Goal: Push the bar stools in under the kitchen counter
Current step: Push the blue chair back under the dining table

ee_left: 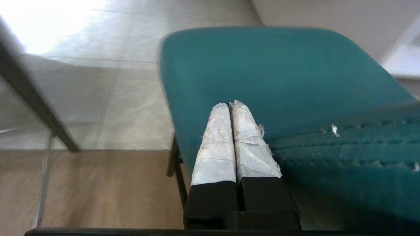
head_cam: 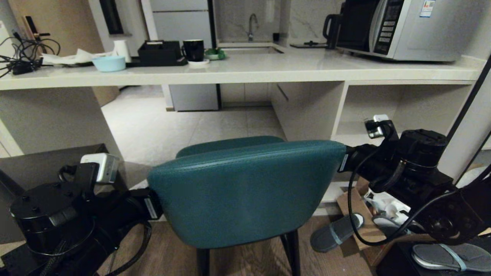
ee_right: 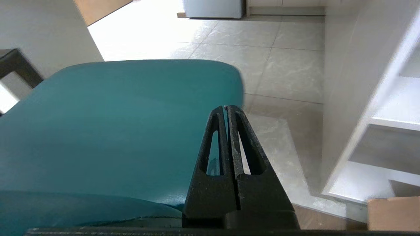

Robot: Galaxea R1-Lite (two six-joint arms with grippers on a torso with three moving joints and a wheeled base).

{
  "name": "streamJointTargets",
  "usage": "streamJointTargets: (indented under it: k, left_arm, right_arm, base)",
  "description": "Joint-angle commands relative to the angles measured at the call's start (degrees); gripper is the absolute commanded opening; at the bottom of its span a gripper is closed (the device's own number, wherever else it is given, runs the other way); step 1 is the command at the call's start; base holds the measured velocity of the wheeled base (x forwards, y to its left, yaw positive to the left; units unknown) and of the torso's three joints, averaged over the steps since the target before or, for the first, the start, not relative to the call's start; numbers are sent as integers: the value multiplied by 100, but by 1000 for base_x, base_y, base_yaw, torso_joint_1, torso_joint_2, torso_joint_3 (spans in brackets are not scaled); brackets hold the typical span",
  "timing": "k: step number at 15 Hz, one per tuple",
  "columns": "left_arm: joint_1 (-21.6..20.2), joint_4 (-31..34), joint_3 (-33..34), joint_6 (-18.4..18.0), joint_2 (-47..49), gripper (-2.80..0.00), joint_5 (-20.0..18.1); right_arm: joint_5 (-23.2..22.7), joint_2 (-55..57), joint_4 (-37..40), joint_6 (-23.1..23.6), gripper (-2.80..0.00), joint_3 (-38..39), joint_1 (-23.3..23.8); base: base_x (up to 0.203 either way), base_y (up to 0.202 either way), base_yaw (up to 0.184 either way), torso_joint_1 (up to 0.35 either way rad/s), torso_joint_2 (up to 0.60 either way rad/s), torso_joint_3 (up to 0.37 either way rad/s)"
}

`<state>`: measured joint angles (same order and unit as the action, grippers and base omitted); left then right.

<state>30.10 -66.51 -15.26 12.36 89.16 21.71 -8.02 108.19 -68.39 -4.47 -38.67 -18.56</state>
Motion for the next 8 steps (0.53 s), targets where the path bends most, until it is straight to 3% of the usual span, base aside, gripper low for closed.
streamJointTargets:
  k: [1,5,8]
  left_arm:
    - [-103,-147,-262,0,449,-280,-22]
    - [-282,-309,-812,-124,872,-280,-44]
    - [-343,-320,-994,-199,1086,-280,-44]
  right_arm:
    - [126,-192,-34,11,-280,118,-336]
    - [168,-280,-106,393,-280,398,-432]
    - [169,-256,-113,394,-280,422,-430]
  base:
    - [0,0,0,0,0,0]
    - [0,0,0,0,0,0]
    - [0,0,0,0,0,0]
